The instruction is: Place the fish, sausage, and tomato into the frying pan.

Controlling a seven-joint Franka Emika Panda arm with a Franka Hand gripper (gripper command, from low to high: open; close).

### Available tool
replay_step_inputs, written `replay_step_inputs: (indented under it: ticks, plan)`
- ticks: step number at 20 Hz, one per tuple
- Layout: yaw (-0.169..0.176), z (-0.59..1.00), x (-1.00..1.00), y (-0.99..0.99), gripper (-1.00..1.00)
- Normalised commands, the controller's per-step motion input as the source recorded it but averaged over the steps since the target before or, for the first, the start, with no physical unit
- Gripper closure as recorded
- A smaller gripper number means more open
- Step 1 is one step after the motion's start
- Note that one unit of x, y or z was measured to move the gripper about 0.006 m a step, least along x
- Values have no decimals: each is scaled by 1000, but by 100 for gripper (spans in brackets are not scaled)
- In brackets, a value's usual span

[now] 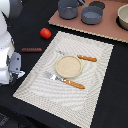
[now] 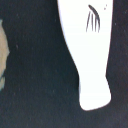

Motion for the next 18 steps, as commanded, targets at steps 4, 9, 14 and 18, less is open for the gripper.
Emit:
replay_step_inputs:
  ticks: [4,9,14,18]
  plan:
    - [24,-179,0,0,100]
    - [19,-9,0,0,100]
    - [13,-42,0,0,100]
    - [14,-146,0,0,100]
